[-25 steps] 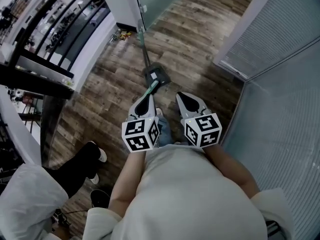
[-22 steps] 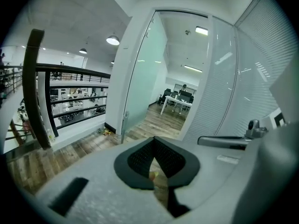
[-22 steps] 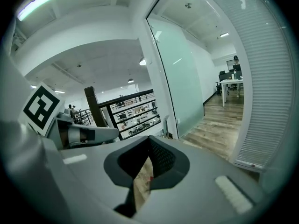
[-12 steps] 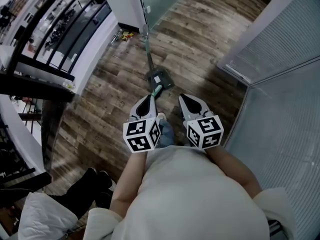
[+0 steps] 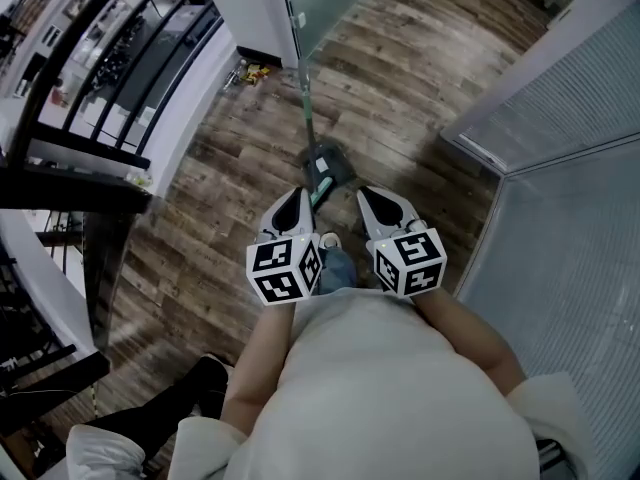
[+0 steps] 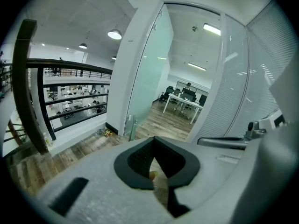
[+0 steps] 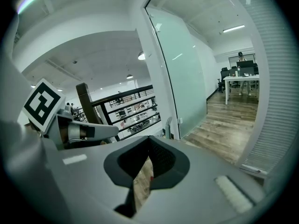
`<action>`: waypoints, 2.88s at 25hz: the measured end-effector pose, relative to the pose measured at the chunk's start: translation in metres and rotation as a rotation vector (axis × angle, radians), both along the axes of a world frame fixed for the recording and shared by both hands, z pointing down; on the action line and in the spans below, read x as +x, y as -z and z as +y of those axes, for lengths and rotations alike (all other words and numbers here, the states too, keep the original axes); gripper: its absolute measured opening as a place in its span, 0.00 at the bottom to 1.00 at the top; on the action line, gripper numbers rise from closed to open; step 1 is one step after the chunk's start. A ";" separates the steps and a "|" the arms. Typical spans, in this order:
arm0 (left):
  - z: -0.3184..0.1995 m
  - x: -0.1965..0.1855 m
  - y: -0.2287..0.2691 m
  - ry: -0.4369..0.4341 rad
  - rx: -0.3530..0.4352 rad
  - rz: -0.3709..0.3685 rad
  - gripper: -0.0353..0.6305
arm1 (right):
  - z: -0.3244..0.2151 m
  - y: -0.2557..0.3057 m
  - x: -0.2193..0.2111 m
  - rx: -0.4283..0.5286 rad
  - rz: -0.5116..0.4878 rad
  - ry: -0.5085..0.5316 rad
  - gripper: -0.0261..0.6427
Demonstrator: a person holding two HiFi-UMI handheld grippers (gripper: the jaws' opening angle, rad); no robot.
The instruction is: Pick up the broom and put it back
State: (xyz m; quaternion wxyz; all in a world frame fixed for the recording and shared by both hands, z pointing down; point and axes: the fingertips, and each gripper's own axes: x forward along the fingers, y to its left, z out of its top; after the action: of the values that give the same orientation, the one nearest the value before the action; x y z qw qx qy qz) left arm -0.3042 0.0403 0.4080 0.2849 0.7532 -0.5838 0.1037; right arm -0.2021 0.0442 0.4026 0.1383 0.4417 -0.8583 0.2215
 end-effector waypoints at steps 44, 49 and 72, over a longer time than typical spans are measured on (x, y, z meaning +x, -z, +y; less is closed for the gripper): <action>-0.110 -0.078 -0.074 0.058 -0.078 0.014 0.07 | -0.151 -0.075 -0.072 -0.070 0.078 0.018 0.15; -0.122 -0.084 -0.089 0.096 -0.098 0.018 0.07 | -0.170 -0.093 -0.077 -0.092 0.088 0.036 0.20; -0.165 -0.105 -0.157 0.182 -0.158 0.025 0.07 | -0.246 -0.194 -0.110 -0.154 0.159 0.085 0.40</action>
State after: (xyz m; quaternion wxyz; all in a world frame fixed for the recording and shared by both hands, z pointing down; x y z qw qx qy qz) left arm -0.4087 -0.1250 0.5649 0.3586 0.6735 -0.6363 0.1136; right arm -0.3117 -0.2019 0.5967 0.2489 0.4091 -0.8430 0.2451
